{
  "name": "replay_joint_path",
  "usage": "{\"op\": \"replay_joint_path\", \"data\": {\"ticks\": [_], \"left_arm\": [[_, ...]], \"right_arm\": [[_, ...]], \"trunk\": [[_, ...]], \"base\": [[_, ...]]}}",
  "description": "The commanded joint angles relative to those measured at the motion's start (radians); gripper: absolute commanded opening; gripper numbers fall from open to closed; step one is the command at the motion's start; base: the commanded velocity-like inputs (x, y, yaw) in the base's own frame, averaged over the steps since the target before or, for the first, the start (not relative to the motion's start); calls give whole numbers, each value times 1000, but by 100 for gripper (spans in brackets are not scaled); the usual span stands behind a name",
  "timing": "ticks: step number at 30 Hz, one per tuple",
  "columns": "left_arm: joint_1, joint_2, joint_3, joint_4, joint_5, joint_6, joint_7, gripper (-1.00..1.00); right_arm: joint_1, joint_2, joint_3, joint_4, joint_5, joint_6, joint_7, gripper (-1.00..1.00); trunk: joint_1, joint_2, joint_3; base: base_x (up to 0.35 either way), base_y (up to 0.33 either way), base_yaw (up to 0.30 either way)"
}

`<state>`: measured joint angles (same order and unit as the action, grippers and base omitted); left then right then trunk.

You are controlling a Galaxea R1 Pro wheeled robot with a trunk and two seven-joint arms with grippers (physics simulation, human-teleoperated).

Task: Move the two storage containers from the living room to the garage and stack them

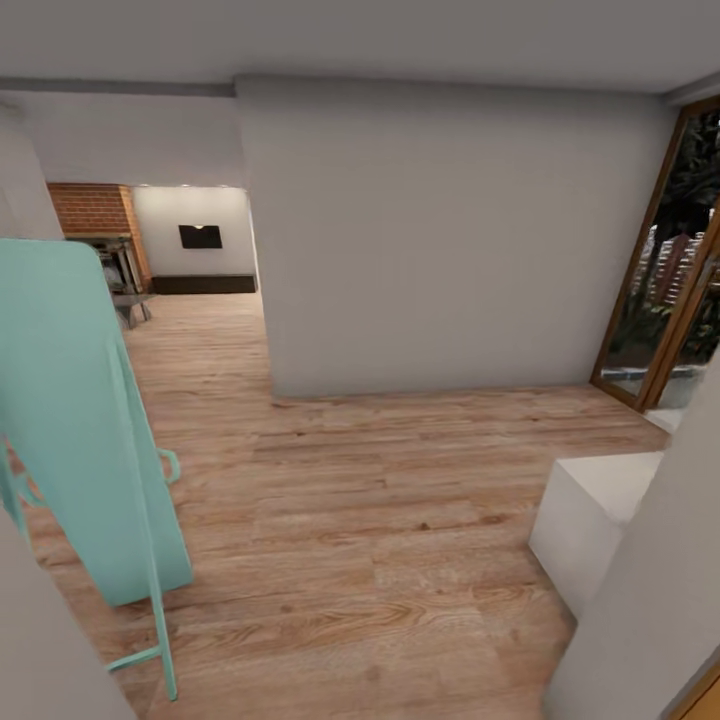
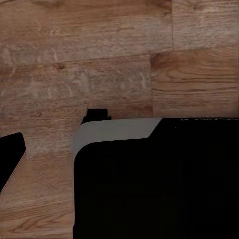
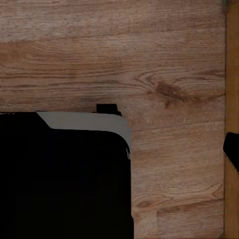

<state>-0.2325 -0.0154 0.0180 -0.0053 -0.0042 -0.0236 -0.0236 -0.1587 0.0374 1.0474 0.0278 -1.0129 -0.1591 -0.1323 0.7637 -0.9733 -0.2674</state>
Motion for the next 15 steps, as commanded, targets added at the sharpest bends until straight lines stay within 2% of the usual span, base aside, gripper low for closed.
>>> {"op": "replay_joint_path", "data": {"ticks": [1, 15], "left_arm": [[-1, 0, 2, 1, 0, -2, -2, 100], [-1, 0, 2, 1, 0, -2, -2, 100]], "right_arm": [[-1, 1, 8, 3, -7, -4, -1, 100], [-1, 1, 8, 3, -7, -4, -1, 100]], "trunk": [[1, -1, -1], [1, -1, -1]], "base": [[321, 0, 0], [321, 0, 0]]}}
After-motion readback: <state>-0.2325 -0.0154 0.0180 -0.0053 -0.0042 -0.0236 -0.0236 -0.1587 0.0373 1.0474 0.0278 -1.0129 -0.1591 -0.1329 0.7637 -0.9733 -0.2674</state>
